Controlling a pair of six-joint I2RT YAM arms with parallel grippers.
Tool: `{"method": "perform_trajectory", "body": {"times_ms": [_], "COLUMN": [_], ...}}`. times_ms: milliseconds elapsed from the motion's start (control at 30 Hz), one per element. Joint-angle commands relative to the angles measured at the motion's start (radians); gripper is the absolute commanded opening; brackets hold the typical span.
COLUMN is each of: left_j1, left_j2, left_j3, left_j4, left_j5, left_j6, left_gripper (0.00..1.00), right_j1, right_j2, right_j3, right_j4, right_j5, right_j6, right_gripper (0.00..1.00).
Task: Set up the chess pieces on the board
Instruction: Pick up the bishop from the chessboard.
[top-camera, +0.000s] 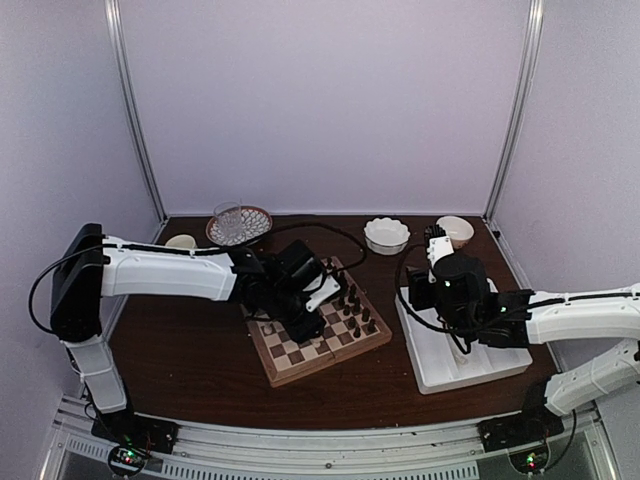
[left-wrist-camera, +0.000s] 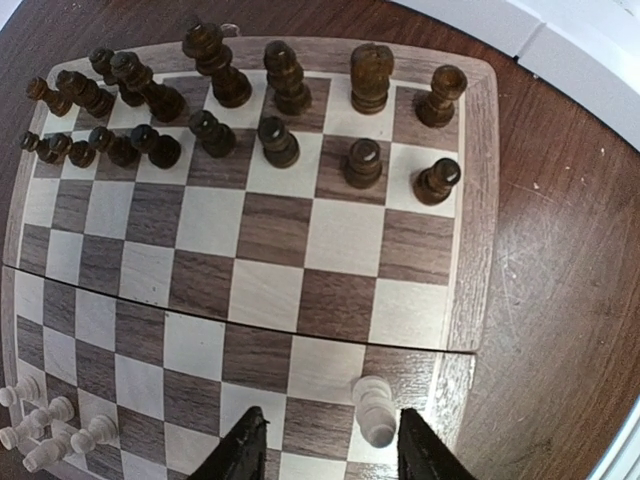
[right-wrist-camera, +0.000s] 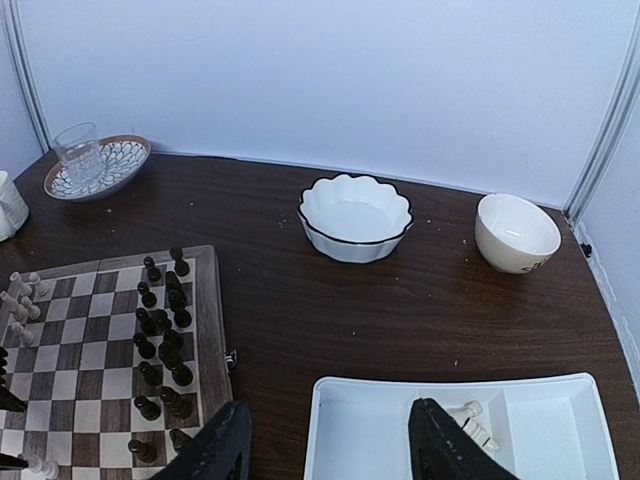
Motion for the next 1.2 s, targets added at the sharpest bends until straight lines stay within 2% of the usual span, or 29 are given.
{"method": "perform_trajectory", "body": {"times_ms": [0, 300, 1167], "left_j1": [-0.003, -0.003, -0.004], "left_j2": [0.019, 0.037, 0.078], "left_j3": [0.038, 0.059, 0.088], "left_j4": [-0.017, -0.050, -0.079], "left_j5": [0.032, 0.098, 0.099], "left_j6": [-0.003, 0.000, 0.007], "left_gripper": [0.44, 0.41, 0.29], "right_j1": [-0.005, -0.006, -0.005], "right_j2": [0.002, 0.006, -0.016], "right_j3": [0.016, 0.023, 0.014], "right_j4": [0.003, -0.004, 0.002], "right_j5": [-0.020, -0.026, -0.053], "right_j6": [0.002, -0.002, -0.007], "right_gripper": [0.56, 0.56, 0.57]}}
